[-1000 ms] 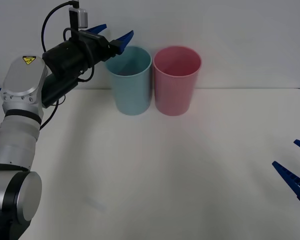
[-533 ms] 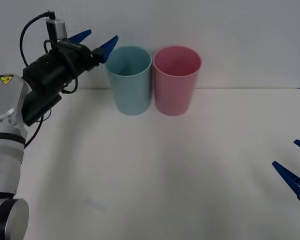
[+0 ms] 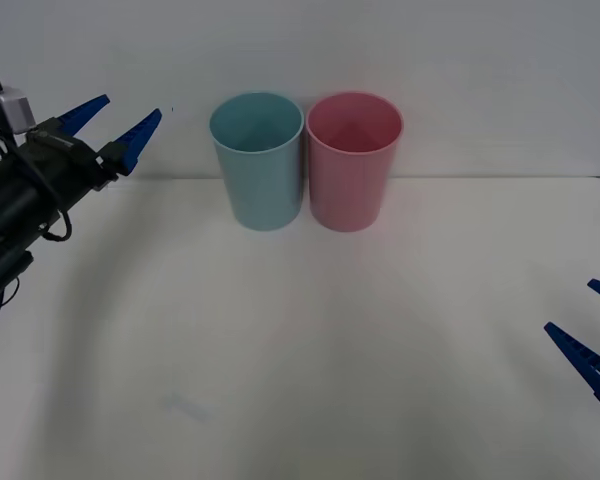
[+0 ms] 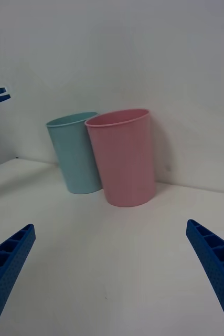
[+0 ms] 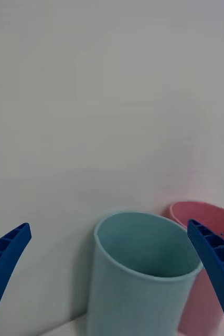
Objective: Grasp the object on the table and drop it into the matching bin: aluminum can to the light blue bin, PET bottle to the pink bin.
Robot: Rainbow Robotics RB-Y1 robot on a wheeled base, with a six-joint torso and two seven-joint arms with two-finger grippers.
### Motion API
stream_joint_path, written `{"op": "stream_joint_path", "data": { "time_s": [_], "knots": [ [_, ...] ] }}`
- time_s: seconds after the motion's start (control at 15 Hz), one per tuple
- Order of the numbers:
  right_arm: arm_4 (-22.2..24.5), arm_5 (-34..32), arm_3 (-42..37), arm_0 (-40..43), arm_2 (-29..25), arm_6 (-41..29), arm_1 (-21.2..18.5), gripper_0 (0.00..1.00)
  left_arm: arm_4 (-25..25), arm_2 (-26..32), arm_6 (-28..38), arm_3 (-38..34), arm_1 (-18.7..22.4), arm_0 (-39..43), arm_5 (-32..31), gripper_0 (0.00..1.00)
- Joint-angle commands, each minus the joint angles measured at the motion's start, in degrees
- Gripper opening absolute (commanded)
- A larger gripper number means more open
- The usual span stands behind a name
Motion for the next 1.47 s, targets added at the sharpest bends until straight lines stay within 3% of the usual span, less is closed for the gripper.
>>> {"op": "stream_joint_path", "data": {
  "time_s": [0.07, 0.33, 0.6, 0.93, 1.47],
  "knots": [
    [0.00, 0.00, 0.00, 0.00, 0.00, 0.00, 0.00, 1.00, 4.82, 3.81, -0.56, -3.34, 2.76, 6.59, -4.16, 1.00],
    [0.00, 0.00, 0.00, 0.00, 0.00, 0.00, 0.00, 1.00, 10.88, 8.74, -2.32, -7.11, 6.63, 16.61, -8.64, 1.00],
    [0.00, 0.00, 0.00, 0.00, 0.00, 0.00, 0.00, 1.00, 17.82, 12.78, -9.35, -8.43, 8.74, 26.10, -12.16, 1.00],
    [0.00, 0.00, 0.00, 0.00, 0.00, 0.00, 0.00, 1.00, 19.41, 18.93, -11.64, -8.87, 8.91, 33.83, -19.45, 1.00],
    [0.00, 0.00, 0.00, 0.00, 0.00, 0.00, 0.00, 1.00, 22.75, 19.20, -14.45, -8.87, 9.88, 41.30, -19.54, 1.00]
  ]
}}
